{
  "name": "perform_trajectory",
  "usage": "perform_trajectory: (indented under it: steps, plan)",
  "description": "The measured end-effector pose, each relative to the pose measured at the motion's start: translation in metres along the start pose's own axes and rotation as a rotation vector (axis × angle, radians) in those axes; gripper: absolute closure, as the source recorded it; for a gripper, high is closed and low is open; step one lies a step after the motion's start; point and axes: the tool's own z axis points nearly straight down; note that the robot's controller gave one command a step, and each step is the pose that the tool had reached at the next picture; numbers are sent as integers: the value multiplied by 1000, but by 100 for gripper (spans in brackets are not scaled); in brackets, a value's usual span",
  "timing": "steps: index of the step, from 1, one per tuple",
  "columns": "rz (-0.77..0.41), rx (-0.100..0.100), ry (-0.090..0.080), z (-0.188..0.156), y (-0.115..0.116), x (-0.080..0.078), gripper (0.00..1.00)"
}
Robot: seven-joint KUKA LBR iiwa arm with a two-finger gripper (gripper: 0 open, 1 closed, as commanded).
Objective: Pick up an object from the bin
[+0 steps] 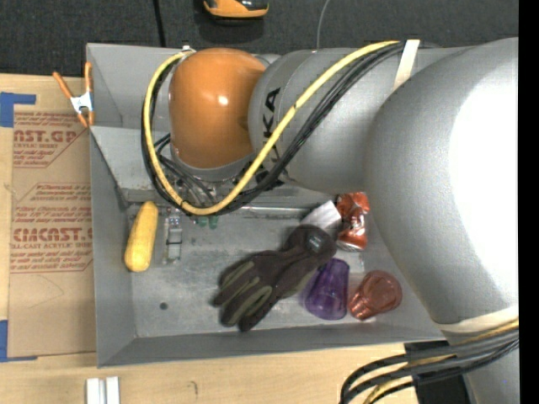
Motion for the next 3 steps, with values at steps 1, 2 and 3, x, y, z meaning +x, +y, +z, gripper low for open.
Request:
perform_trajectory:
  steps: [1, 2, 3]
  plan:
    - [3, -2, -7, -5, -1, -2, 0]
    - [-259, -2, -14, 48, -48, 2, 0]
    - [-396, 3, -6, 48, -30, -5, 0]
